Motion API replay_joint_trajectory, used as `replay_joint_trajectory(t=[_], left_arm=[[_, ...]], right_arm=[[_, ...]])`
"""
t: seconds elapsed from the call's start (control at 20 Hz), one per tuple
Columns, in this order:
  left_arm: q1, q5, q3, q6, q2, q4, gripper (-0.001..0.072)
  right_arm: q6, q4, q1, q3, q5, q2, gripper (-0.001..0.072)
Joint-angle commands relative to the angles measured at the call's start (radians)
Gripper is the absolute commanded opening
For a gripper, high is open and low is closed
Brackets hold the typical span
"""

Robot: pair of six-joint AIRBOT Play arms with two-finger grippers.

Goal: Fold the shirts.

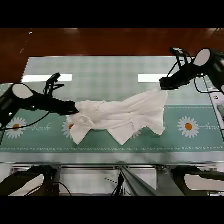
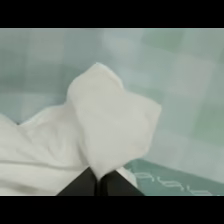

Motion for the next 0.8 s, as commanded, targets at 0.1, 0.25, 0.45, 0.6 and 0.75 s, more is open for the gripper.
replay_joint_trajectory(t=[0.1, 0.25, 0.45, 0.6, 0.75], left_arm=[[0.001, 0.011, -0.008, -0.024, -0.211, -0.018, 0.0029], [0.018, -0.061, 0.02, -0.024, -0.213, -0.018, 0.0171], [0.129, -0.263, 0.192, -0.044, -0.167, -0.013, 0.0428], [0.243, -0.357, 0.256, -0.071, -0.05, 0.036, 0.0428], [0.315, -0.413, 0.158, -0.072, 0.087, 0.073, 0.0428]], right_arm=[[0.039, 0.021, 0.001, -0.003, -0.143, -0.076, 0.0025], [0.038, 0.014, 0.001, -0.003, -0.144, -0.077, 0.0058], [-0.04, -0.028, 0.001, -0.003, -0.086, -0.027, 0.0417], [-0.024, -0.154, -0.034, -0.003, -0.039, 0.054, 0.0416], [-0.02, -0.156, -0.158, -0.003, 0.021, 0.094, 0.0417]])
